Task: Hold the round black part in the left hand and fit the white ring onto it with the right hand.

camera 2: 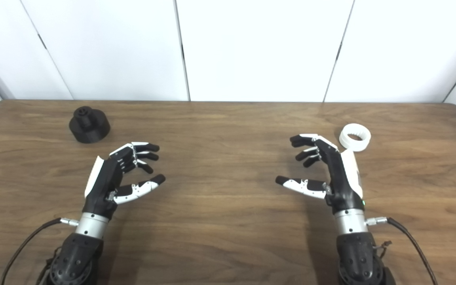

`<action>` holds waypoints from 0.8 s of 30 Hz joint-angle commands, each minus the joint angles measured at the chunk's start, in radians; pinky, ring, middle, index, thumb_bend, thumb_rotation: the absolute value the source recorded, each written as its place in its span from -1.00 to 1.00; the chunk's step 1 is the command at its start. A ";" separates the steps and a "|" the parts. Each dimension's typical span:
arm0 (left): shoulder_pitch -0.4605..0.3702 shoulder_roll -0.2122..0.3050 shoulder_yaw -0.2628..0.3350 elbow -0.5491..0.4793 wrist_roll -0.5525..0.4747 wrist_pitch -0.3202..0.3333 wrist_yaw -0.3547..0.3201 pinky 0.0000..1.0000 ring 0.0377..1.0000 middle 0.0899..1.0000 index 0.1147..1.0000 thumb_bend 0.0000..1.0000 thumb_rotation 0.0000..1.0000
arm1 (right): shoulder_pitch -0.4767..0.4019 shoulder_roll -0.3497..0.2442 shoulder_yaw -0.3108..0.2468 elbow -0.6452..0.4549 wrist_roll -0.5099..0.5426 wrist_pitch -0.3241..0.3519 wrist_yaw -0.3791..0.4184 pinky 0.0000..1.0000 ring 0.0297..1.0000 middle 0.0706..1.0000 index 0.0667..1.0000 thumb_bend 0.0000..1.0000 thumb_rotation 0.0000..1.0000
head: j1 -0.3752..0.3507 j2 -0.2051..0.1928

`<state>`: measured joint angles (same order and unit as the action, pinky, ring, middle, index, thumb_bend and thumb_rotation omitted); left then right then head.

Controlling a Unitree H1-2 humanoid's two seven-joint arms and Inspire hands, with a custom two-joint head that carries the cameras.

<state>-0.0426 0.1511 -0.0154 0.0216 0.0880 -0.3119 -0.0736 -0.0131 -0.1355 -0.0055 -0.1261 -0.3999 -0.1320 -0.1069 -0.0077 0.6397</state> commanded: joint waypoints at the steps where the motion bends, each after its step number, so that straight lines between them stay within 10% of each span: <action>1: -0.034 0.000 0.004 -0.016 0.006 -0.039 0.013 -0.03 0.29 0.40 0.17 0.41 -1.00 | -0.027 -0.003 -0.005 -0.031 0.004 -0.019 -0.013 -0.15 0.04 0.26 0.26 0.39 -1.00 | 0.000 0.001; 14: -0.028 -0.009 0.002 -0.018 0.008 -0.040 0.011 -0.06 0.31 0.41 0.18 0.38 -1.00 | -0.023 -0.012 -0.006 -0.036 0.012 -0.017 -0.002 -0.14 0.04 0.26 0.26 0.37 -1.00 | 0.008 0.004; 24: -0.028 -0.043 -0.019 -0.008 0.037 -0.038 0.020 -0.02 0.31 0.41 0.19 0.41 -1.00 | -0.017 -0.055 -0.027 -0.007 0.037 -0.044 0.002 -0.12 0.06 0.27 0.28 0.37 -1.00 | 0.229 -0.028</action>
<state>-0.0424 0.1137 -0.0316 0.0227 0.1187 -0.3235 -0.0700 -0.0077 -0.1720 -0.0183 -0.1217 -0.3760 -0.1327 -0.0963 0.2207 0.6106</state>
